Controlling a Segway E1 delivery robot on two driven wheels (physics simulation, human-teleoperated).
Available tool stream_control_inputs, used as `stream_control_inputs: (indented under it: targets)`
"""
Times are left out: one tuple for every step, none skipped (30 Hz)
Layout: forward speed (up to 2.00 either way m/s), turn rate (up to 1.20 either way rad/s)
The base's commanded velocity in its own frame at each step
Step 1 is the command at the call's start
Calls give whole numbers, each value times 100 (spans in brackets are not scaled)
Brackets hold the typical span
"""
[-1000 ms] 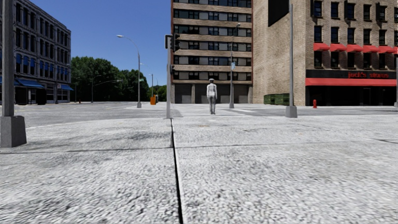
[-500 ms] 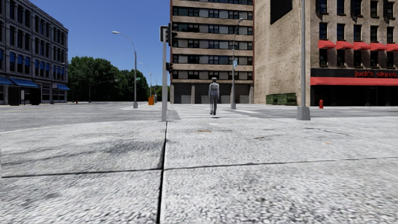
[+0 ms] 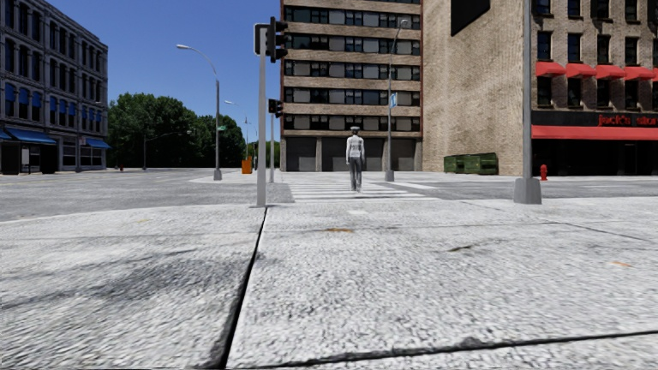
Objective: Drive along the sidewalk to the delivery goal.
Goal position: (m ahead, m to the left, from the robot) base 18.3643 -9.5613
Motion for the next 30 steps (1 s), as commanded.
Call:
stream_control_inputs:
  targets:
    - [200,0]
    - [200,0]
    - [200,0]
    - [200,0]
    - [200,0]
    - [200,0]
    - [200,0]
    - [200,0]
    - [200,0]
    - [200,0]
    - [200,0]
    - [200,0]
    - [200,0]
    - [200,0]
    - [200,0]
    - [200,0]
    - [200,0]
    - [200,0]
    - [200,0]
    - [200,0]
    - [200,0]
    - [200,0]
    - [200,0]
    - [200,0]
    - [200,0]
    - [200,0]
    - [200,0]
    - [200,0]
    - [200,0]
    - [200,0]
